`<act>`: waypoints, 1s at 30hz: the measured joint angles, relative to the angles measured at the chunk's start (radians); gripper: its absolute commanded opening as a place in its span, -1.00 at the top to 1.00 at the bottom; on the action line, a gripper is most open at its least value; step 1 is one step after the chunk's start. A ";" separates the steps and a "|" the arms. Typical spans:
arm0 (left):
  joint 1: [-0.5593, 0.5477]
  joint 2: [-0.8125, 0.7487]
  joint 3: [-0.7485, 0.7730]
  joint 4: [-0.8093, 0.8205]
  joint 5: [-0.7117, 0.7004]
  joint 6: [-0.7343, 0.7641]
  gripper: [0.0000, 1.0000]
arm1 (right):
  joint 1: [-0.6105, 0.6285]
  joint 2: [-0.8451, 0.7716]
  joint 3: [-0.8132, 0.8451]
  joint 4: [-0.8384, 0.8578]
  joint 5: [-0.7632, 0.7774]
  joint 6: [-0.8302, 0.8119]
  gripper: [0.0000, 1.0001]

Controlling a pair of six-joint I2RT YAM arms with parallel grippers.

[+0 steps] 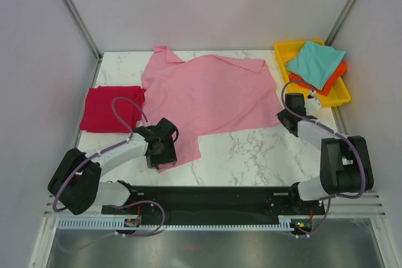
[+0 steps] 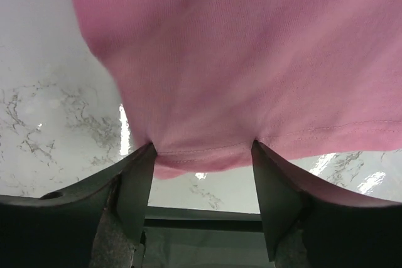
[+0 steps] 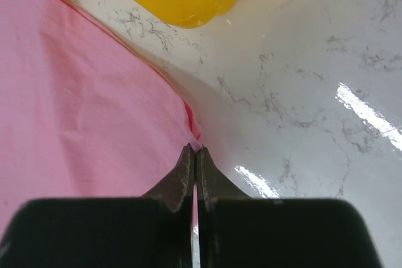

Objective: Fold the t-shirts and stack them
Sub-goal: Flatten the tshirt out

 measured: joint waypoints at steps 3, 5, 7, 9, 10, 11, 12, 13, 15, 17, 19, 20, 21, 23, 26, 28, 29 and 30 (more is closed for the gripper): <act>-0.001 0.024 0.015 -0.002 0.005 0.001 -0.41 | 0.000 -0.006 0.000 0.000 -0.001 0.000 1.00; -0.002 0.042 0.026 -0.008 0.004 0.001 -0.12 | 0.000 -0.008 0.000 0.000 -0.002 0.000 1.00; -0.002 0.055 0.034 -0.009 0.005 0.006 0.21 | 0.000 -0.008 0.000 0.000 -0.003 0.000 1.00; -0.003 0.070 0.045 -0.005 0.012 0.009 0.52 | 0.000 -0.009 0.000 0.000 -0.003 0.000 1.00; -0.003 0.074 0.049 -0.003 0.013 0.009 0.96 | 0.000 -0.009 0.000 0.000 -0.003 0.000 1.00; -0.005 0.078 0.052 0.003 0.019 0.008 0.96 | 0.000 -0.009 0.000 0.000 -0.004 0.000 1.00; -0.006 0.079 0.054 0.005 0.019 0.012 0.96 | 0.000 -0.009 0.000 0.000 -0.004 -0.001 1.00; -0.007 0.078 0.054 0.006 0.019 0.014 0.96 | 0.000 -0.009 0.000 0.000 -0.004 -0.001 1.00; -0.008 0.075 0.054 0.006 0.019 0.014 0.96 | 0.000 -0.012 0.000 0.000 -0.003 -0.004 1.00; -0.008 0.068 0.055 0.006 0.016 0.016 0.96 | 0.000 -0.022 0.000 -0.002 -0.004 -0.009 1.00; -0.008 0.055 0.060 0.004 0.016 0.021 0.96 | 0.000 -0.042 0.000 -0.008 -0.008 -0.017 1.00; -0.008 0.045 0.068 -0.002 0.017 0.026 0.96 | 0.000 -0.059 0.000 -0.016 -0.011 -0.024 1.00; -0.008 0.031 0.078 -0.006 0.017 0.032 0.96 | 0.000 -0.072 0.000 -0.021 -0.013 -0.027 1.00; -0.008 -0.009 0.100 -0.010 0.017 0.043 0.96 | 0.000 -0.112 0.000 -0.040 -0.025 -0.039 1.00; -0.008 -0.092 0.160 -0.025 0.014 0.063 0.96 | 0.000 -0.183 0.000 -0.063 -0.029 -0.055 1.00; -0.008 -0.143 0.212 -0.042 0.007 0.076 0.96 | 0.000 -0.229 0.000 -0.075 -0.025 -0.062 1.00; -0.008 -0.166 0.241 -0.056 0.000 0.081 0.96 | 0.000 -0.247 0.000 -0.079 -0.022 -0.064 1.00; -0.008 -0.191 0.274 -0.073 -0.013 0.085 0.96 | 0.000 -0.259 0.000 -0.083 -0.020 -0.064 1.00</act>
